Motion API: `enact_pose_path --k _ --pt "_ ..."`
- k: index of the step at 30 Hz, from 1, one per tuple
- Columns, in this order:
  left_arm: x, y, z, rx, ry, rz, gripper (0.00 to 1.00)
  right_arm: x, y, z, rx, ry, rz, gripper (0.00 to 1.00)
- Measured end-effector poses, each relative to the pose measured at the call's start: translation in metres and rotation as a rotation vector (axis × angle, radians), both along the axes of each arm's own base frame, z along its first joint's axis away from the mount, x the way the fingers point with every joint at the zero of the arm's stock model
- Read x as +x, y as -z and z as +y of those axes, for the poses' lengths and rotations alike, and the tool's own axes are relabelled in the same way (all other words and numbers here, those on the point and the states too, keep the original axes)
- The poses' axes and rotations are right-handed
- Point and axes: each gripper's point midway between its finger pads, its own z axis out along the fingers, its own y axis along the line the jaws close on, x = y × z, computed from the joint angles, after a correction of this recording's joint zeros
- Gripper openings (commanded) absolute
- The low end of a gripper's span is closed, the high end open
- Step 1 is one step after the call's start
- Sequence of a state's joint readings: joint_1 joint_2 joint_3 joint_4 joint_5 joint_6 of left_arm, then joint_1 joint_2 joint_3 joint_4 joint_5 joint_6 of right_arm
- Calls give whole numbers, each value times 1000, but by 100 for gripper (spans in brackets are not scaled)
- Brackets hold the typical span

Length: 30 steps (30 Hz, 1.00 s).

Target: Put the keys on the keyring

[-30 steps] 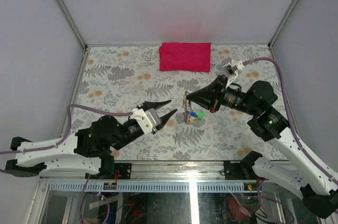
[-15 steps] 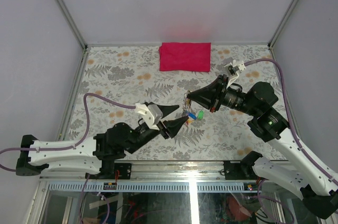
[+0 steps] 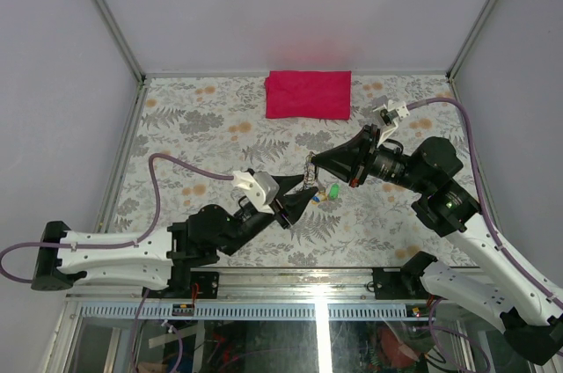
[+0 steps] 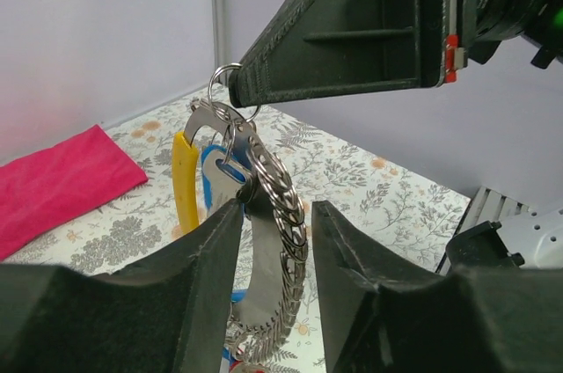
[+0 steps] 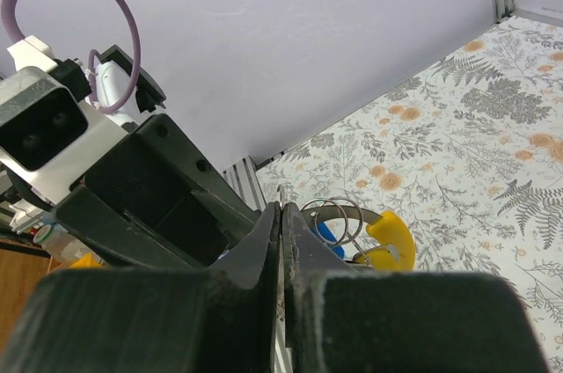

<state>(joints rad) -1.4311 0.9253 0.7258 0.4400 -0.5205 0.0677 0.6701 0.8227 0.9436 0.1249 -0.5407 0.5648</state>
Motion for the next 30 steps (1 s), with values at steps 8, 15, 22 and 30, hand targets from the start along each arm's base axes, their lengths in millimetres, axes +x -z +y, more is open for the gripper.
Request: enact_pose_path --k 8,15,22,30 --pt "7 5 -2 11 -44 3 25 -1 -4 0 19 -4 3 0" --pt "13 11 -2 42 -84 -9 11 -1 -1 1 19 -6 18 0" --pt "15 13 -1 69 -96 -9 0 0 2 1 18 -5 23 2" --pt "15 16 1 139 -95 -1 0 0 -1 -3 17 13 -9 27"
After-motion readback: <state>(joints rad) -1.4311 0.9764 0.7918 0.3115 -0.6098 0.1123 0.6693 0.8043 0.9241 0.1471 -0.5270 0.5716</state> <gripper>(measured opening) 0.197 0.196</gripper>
